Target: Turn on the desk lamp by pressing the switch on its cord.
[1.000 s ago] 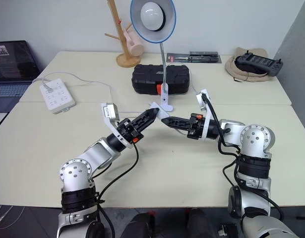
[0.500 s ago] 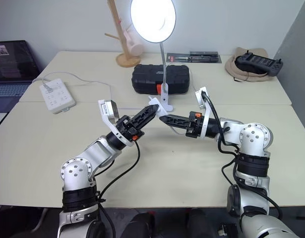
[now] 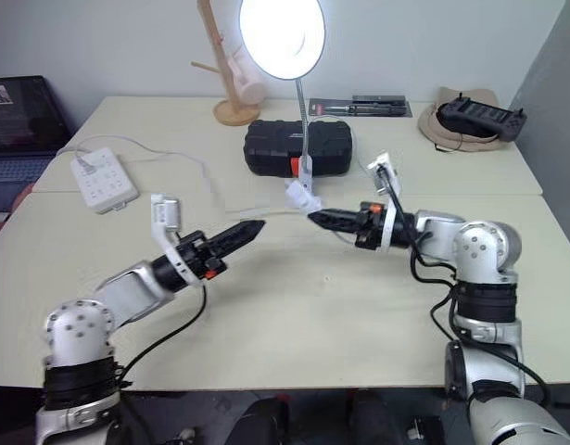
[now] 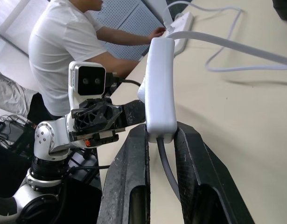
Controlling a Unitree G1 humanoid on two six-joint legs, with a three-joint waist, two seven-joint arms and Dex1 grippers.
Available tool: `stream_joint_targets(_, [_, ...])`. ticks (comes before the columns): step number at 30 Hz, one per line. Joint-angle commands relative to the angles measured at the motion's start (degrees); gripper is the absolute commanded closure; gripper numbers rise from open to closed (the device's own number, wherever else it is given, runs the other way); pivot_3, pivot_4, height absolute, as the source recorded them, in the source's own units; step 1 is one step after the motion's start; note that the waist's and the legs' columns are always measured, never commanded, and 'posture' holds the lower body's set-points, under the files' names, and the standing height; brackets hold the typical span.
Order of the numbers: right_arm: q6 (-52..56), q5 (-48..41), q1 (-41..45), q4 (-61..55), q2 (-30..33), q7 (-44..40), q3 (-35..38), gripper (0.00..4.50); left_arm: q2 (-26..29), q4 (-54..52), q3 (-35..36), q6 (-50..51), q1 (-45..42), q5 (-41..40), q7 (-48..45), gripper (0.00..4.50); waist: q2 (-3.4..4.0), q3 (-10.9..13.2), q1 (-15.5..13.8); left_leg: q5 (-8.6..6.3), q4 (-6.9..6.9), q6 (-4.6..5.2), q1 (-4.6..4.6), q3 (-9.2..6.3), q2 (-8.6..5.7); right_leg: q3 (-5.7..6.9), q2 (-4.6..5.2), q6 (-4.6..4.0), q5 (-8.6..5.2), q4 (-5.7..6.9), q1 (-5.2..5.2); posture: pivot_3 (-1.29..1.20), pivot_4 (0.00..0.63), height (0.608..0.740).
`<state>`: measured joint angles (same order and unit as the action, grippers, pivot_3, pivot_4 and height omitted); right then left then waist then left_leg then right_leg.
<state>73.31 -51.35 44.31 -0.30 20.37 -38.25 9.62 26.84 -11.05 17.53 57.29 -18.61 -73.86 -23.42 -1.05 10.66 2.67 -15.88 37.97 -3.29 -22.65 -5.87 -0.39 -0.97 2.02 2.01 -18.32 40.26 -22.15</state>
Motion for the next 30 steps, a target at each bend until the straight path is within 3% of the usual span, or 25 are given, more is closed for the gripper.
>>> stream_joint_targets(1, [-3.3, 1.0, 1.6, 0.2, 0.6, -2.9, -2.2, 4.12, 2.0, -1.9, 1.8, 0.3, 0.1, -1.5, -1.2, 1.34, 0.00, 0.0, 0.0, 0.00, 0.00, 0.00, 0.00, 0.00, 0.00, -0.01, 0.00, 0.00, 0.00, 0.00, 0.00, 0.00, 0.150, 0.740])
stream_joint_targets(3, [-5.2, 2.6, 1.7, 0.4, 1.6, -4.5, -4.3, 4.12, 4.1, -2.5, 2.0, 0.3, 0.5, -0.5, -2.2, 0.89, 0.00, 0.0, 0.0, 0.00, 0.01, 0.00, -0.01, 0.01, 0.00, -0.01, 0.01, 0.00, 0.00, -0.03, 0.00, 0.00, 0.150, 0.740])
stream_joint_targets(7, [-17.5, 14.9, 1.4, 1.1, 7.5, -10.1, -16.2, 4.12, 14.5, -6.1, -1.5, -1.7, 3.1, 9.0, -10.4, 0.16, 0.02, 0.0, 0.2, 0.00, -0.05, 0.00, -0.04, 0.02, 0.00, -0.02, 0.00, 0.00, 0.00, -0.09, -0.05, 0.00, 0.150, 0.740])
stream_joint_targets(9, [-27.0, 23.7, 1.5, 3.3, 9.5, -11.6, -23.0, 4.12, 21.4, -7.0, -4.3, -5.5, 4.6, 16.4, -16.3, 0.07, 0.03, 0.0, 0.3, 0.00, -0.07, 0.00, -0.06, 0.04, -0.06, 0.00, -0.04, 0.00, 0.00, -0.19, -0.05, 0.00, 0.150, 0.740])
stream_joint_targets(14, [-42.4, 36.4, 1.6, 10.1, 9.1, -13.7, -31.8, 4.12, 30.2, -4.2, -9.2, -14.9, 5.2, 29.2, -26.3, 0.07, 0.15, 0.1, 0.4, 0.00, -0.13, -0.01, -0.03, 0.13, -0.02, -0.04, -0.21, -0.05, 0.04, -0.26, -0.06, 0.00, 0.150, 0.740])
stream_joint_targets(19, [-52.9, 44.8, 0.6, 14.6, 8.4, -16.5, -37.4, 4.12, 30.3, -1.5, -11.8, -19.4, 2.8, 36.4, -28.0, 0.07, 0.14, 0.1, 0.3, 0.01, -0.13, -0.02, -0.07, 0.11, 0.06, -0.02, -0.14, -0.05, 0.04, -0.28, -0.09, 0.00, 0.150, 0.740])
stream_joint_targets(26, [-55.8, 47.5, 0.1, 18.6, 6.7, -20.0, -37.1, 4.12, 28.5, -1.2, -13.7, -22.7, 2.6, 41.3, -30.0, 0.07, 0.14, 0.1, 0.2, 0.01, -0.10, -0.02, -0.13, 0.00, 0.10, 0.03, -0.04, -0.05, 0.04, -0.26, -0.10, 0.00, 0.150, 0.740])
stream_joint_targets(28, [-55.7, 47.6, 0.1, 19.4, 6.6, -20.6, -36.4, 3.42, 28.2, -0.8, -13.7, -23.2, 2.4, 42.1, -30.7, 0.00, 0.14, 0.1, 0.2, 0.00, -0.10, -0.01, -0.12, -0.01, 0.09, 0.03, -0.04, -0.05, 0.04, -0.25, -0.09, 0.00, 0.150, 0.740])
stream_joint_targets(30, [-55.2, 47.3, 0.1, 19.2, 6.7, -21.3, -35.4, 3.07, 27.9, -0.3, -13.5, -23.6, 2.2, 43.0, -31.1, 0.00, 0.14, 0.1, 0.2, 0.00, -0.09, -0.01, -0.11, -0.01, 0.09, 0.03, -0.04, -0.05, 0.04, -0.24, -0.08, 0.00, 0.150, 0.740])
